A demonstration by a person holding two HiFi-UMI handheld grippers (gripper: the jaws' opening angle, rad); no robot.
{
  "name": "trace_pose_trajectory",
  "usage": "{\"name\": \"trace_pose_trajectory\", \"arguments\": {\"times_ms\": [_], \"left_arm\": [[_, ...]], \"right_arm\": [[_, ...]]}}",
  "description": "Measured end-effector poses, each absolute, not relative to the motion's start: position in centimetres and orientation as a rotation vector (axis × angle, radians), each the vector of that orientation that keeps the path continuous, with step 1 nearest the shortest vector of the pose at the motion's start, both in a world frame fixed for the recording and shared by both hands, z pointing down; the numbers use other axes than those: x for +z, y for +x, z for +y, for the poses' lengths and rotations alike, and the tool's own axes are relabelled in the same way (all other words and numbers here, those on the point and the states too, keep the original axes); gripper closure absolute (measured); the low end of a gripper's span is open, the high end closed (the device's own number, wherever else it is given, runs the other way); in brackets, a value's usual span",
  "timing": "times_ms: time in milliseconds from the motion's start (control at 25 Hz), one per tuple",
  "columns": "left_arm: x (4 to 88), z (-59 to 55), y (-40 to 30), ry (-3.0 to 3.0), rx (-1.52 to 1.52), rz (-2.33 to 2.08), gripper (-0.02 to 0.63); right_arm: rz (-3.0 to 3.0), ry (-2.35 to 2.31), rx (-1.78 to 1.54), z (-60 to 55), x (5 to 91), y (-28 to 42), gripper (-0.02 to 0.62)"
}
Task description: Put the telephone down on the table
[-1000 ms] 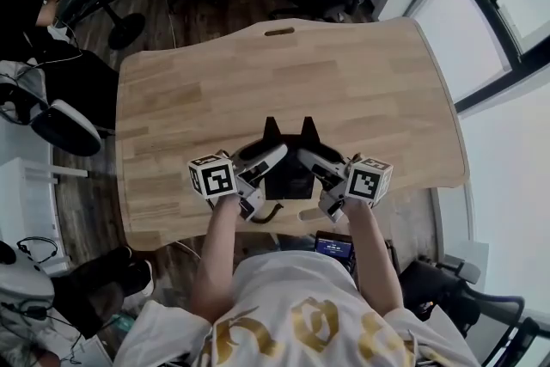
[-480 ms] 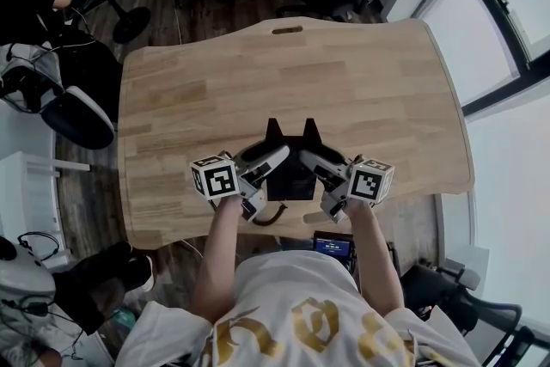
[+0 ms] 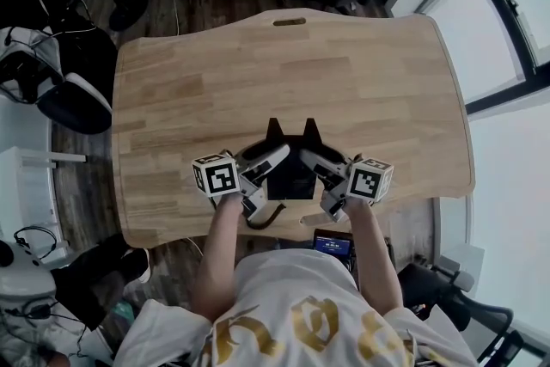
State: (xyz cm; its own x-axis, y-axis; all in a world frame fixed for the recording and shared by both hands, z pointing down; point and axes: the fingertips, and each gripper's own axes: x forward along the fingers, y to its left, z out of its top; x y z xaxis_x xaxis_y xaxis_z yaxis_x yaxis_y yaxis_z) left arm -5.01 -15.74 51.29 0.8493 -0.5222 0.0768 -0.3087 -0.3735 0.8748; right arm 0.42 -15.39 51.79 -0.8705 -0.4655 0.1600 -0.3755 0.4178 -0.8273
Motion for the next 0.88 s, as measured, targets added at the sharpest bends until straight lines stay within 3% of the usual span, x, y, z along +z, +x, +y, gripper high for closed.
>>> {"name": "trace_pose_trajectory", "arguments": {"times_ms": [880], "left_arm": [[57.9,-22.4,-4.9,1.846,-0.243,-0.628,0.353]], "right_arm": [[2.533,-0.764,-1.663,-22.1,58.2,0.5,0.37]]}}
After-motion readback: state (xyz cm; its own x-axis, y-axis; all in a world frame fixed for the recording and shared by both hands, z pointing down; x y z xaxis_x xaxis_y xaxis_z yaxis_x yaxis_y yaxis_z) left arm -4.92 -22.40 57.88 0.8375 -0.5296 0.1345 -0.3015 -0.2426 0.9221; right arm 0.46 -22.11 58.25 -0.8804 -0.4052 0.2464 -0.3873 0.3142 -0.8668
